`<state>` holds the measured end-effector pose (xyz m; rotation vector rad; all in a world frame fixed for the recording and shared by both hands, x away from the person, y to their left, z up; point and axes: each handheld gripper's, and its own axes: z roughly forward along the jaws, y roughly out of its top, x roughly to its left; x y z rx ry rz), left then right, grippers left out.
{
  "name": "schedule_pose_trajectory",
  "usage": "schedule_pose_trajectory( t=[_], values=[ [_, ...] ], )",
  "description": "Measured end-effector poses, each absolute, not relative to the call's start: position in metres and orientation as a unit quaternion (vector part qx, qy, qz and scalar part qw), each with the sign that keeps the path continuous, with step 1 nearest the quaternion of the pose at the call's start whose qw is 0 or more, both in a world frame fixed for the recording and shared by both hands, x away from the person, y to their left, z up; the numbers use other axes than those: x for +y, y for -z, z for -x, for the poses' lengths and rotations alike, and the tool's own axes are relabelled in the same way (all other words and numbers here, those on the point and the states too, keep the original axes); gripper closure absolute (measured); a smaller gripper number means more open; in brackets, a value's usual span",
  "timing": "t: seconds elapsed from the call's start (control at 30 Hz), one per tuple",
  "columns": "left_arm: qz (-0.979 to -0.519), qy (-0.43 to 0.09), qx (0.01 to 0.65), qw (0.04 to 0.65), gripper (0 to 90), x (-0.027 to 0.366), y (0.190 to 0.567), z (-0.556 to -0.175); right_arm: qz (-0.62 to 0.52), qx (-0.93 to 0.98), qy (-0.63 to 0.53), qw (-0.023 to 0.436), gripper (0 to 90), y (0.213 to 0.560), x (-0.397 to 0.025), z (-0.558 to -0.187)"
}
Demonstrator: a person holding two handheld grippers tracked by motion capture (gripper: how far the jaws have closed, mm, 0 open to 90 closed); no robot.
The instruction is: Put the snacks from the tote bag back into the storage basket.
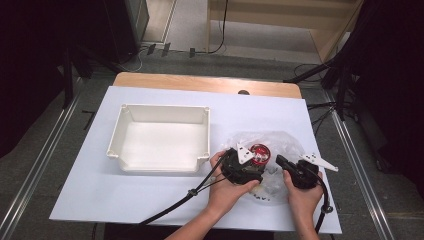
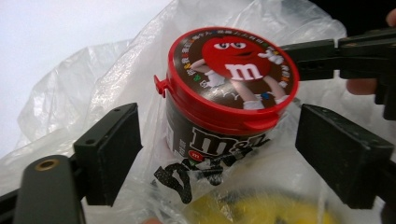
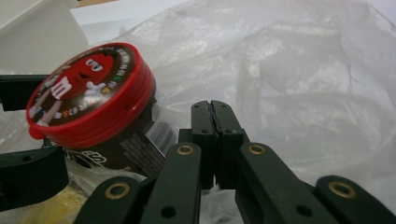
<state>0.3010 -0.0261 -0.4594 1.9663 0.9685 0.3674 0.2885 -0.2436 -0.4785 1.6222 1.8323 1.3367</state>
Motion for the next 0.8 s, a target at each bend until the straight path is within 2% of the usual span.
schedule_pose_trajectory(
  t=[0.47, 0.8],
  values=[
    [-0.786, -0.152, 0.398, 0.448, 12.2, -0.038, 0.463, -0.309, -0.583, 0.644, -0.47, 0.153, 90.0, 0.488, -0.248, -0.29],
    [-0.794, -0.162, 0.401, 0.429, 14.5, -0.047, 0.464, -0.315, -0.58, 0.646, -0.473, 0.149, 90.0, 0.489, -0.248, -0.291]
  ],
)
